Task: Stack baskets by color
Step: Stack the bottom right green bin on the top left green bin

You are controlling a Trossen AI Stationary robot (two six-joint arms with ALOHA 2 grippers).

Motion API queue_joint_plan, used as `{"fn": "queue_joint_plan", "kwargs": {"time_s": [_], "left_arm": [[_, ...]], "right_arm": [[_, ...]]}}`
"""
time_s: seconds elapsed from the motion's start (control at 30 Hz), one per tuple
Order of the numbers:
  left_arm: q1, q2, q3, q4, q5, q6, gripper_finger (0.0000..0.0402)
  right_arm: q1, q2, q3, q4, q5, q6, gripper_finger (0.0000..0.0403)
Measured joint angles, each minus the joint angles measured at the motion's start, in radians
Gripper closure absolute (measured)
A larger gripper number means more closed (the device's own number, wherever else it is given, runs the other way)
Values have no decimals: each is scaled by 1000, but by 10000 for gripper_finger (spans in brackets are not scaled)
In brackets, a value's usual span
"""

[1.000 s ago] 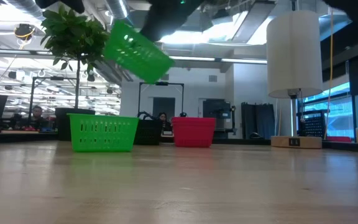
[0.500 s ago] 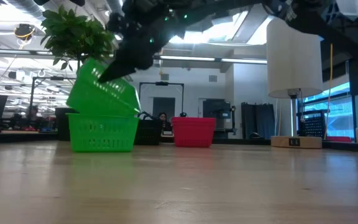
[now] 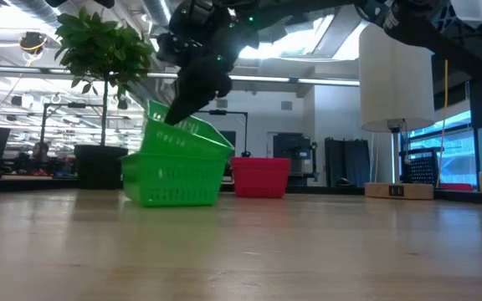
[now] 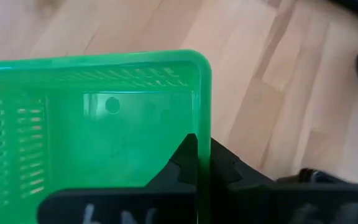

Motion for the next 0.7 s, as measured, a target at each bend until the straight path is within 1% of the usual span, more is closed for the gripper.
{"fn": "queue_joint_plan", "kwargs": {"time_s": [0.1,0.23,0.37,0.7], "left_arm": [[0,0,0,0,0,0,401],[0,0,0,0,0,0,401],[0,0,0,0,0,0,401],[0,0,0,0,0,0,401]], "right_arm": [[1,0,0,-30,-6,-1,403],[2,0,0,-70,-40,-7,403],[5,0,0,-93,-49,-48,401],[18,0,0,-96,-50,-50,350]]}}
